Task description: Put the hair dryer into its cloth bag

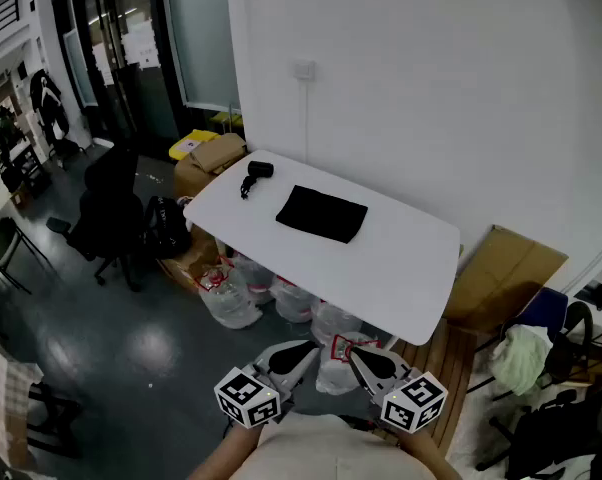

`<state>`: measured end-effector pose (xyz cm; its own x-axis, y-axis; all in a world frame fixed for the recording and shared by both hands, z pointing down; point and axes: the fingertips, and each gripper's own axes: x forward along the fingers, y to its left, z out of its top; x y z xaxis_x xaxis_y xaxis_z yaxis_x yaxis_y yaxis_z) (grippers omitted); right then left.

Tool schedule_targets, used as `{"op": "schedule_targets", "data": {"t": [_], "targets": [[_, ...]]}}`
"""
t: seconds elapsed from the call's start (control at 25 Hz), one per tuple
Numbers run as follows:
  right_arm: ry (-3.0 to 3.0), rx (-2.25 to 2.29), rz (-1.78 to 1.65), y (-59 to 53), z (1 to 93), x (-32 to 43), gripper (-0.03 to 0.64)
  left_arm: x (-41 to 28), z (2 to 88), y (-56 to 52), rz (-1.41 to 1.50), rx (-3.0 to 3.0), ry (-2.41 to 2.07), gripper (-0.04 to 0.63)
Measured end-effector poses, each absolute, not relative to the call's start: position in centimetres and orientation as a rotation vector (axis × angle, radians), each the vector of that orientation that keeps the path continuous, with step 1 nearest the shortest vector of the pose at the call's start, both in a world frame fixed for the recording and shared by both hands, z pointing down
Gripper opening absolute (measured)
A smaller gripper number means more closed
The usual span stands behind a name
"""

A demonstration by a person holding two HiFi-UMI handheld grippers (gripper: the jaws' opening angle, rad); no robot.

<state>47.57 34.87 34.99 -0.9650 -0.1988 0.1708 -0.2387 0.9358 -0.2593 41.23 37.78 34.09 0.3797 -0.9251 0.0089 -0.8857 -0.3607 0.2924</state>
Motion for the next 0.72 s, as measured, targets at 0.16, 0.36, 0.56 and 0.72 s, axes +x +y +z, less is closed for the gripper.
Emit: {"op": "schedule_targets", "data": {"t": [0.16,0.36,0.56,0.72], "targets": [[-2.948,0.329,0.422,34.8,35.0,47.0,0.015,40.7,34.1,37.8,-0.23,2.391,-1.605,0.041],[-2.961,0.323,0.498,34.0,35.3,45.5,0.017,39.1,34.8,37.8,-0.232,2.373,-1.604,0.041],[-2.977,0.262,0.567,33.3,34.8,41.7,0.018,35.2,35.0,37.4,-0.256,2.336,-1.634,0.041],[-2.971,0.254,0.556,32.7,35.1,37.6,0.018,31.0,35.4,37.3,-0.268,2.307,-1.66,0.041]]}}
